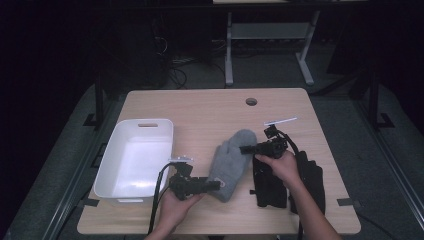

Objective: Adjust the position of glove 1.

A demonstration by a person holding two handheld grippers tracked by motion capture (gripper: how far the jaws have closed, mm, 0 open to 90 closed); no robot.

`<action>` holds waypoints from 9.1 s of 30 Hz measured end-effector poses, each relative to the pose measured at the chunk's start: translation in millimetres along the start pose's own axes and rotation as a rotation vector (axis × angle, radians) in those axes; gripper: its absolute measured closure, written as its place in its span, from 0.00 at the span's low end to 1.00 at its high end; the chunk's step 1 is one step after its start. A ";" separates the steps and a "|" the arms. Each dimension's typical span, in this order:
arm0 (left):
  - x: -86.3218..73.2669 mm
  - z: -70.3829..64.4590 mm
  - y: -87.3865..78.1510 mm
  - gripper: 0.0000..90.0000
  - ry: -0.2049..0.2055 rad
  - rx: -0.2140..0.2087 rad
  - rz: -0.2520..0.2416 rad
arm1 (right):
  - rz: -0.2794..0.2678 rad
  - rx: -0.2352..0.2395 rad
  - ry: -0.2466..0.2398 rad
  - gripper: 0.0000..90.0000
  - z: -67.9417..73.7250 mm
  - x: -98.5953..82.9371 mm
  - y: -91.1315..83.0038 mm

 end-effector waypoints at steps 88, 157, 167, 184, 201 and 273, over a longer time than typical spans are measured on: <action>10.3 10.8 -162.5 0.50 0.072 0.156 -0.243 | -0.112 0.082 -0.167 0.78 149.3 142.4 13.8; -37.6 76.5 -183.3 0.49 -0.099 0.201 -0.235 | 0.026 0.101 -0.161 0.78 163.2 155.8 115.1; -44.0 88.5 -178.8 0.49 -0.128 0.227 -0.201 | 0.052 0.089 -0.162 0.78 159.6 153.2 128.8; -51.2 97.1 -172.1 0.47 -0.166 0.237 -0.159 | 0.094 0.082 -0.155 0.78 154.4 147.2 145.5; -56.4 109.6 -170.1 0.41 -0.180 0.282 -0.122 | 0.145 0.001 -0.217 0.72 151.4 144.4 162.2; 8.4 27.2 -145.6 0.40 0.064 0.216 -0.155 | -0.029 0.064 -0.178 0.44 116.7 123.6 48.1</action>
Point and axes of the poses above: each handheld gripper's, and its own axes: y roughly forward along the jaws, x roughly out of its top, z roughly to its left, the point moved 9 cm from there along y, roughly forward along the jaws, and after that the axes turned 13 degrees about z, right-handed, at the moved point
